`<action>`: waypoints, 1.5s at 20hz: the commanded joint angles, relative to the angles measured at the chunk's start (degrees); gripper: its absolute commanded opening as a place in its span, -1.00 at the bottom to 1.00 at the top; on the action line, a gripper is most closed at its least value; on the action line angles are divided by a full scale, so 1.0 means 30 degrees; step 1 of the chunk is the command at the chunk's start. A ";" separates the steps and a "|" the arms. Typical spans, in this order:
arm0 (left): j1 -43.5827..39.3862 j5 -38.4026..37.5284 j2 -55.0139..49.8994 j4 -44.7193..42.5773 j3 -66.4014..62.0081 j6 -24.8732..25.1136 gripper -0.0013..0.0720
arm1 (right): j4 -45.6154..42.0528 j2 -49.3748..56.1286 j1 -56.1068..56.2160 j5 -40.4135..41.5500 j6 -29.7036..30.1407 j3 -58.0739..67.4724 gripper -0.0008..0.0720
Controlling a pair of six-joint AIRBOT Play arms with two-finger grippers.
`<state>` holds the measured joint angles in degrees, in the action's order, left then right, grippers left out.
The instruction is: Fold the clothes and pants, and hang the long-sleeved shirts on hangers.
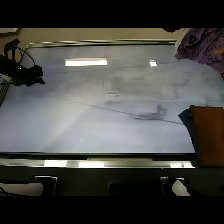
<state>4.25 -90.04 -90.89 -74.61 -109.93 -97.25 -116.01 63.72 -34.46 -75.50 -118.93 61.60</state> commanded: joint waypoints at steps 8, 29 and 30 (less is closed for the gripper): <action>-0.0015 0.2076 0.2535 -0.1515 0.3045 0.1581 -0.92 | 0.9938 0.0969 1.4047 0.6346 0.6178 0.2557 -0.67; -0.0138 0.6113 0.9296 -0.1712 1.2713 0.2732 -0.91 | 0.8932 0.1494 2.1689 0.6222 0.6441 0.2557 -0.88; -0.0138 0.6113 0.9296 -0.1712 1.2713 0.2732 -0.91 | 0.8932 0.1494 2.1689 0.6222 0.6441 0.2557 -0.88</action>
<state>3.86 -71.72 -63.07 -79.72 -71.83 -89.06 -89.14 68.16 30.55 -56.82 -99.61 69.23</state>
